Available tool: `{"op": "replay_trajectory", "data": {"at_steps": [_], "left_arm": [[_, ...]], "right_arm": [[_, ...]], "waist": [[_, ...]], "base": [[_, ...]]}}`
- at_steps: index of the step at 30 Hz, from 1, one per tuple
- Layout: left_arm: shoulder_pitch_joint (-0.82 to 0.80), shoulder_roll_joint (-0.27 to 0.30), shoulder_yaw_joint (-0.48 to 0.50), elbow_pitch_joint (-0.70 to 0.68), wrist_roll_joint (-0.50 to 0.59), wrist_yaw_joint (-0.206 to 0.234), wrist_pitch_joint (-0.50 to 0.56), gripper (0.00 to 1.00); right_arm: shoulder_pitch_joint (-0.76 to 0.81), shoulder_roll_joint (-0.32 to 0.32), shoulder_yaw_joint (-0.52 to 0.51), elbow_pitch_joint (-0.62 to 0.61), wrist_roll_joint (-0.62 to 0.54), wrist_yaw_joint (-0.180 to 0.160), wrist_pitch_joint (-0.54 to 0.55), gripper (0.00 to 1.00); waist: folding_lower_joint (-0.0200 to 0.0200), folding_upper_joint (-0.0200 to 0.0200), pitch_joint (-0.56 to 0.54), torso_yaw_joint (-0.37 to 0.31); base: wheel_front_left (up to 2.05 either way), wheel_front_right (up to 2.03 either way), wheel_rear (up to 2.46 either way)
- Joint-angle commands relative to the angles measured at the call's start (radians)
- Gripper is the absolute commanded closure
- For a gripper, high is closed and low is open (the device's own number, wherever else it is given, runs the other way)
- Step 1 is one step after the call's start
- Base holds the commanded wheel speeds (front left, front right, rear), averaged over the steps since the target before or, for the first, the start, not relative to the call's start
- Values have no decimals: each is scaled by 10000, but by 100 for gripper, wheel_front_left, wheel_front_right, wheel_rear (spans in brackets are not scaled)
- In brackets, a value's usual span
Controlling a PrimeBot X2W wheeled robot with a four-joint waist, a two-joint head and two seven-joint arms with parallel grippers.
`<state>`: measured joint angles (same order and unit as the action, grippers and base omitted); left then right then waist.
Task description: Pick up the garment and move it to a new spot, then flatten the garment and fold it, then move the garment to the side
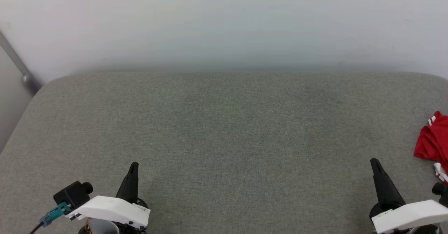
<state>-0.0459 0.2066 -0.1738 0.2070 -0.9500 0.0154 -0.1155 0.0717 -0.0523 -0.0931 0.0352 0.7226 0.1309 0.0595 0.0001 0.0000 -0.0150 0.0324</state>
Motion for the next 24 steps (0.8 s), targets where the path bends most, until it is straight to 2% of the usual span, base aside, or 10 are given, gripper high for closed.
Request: {"op": "replay_trajectory", "data": {"at_steps": [1,24], "left_arm": [[-291,-16,177,-83,-271,-94,70,100],[-436,-512,1075,63,-2453,-568,798,100]], "right_arm": [[-308,-55,-25,-44,370,-1,12,100],[-854,-61,-59,678,3287,-1,178,100]], "waist": [[0,0,2,-4],[-1,0,48,-86]], "base": [[0,0,0],[0,0,0]]}}
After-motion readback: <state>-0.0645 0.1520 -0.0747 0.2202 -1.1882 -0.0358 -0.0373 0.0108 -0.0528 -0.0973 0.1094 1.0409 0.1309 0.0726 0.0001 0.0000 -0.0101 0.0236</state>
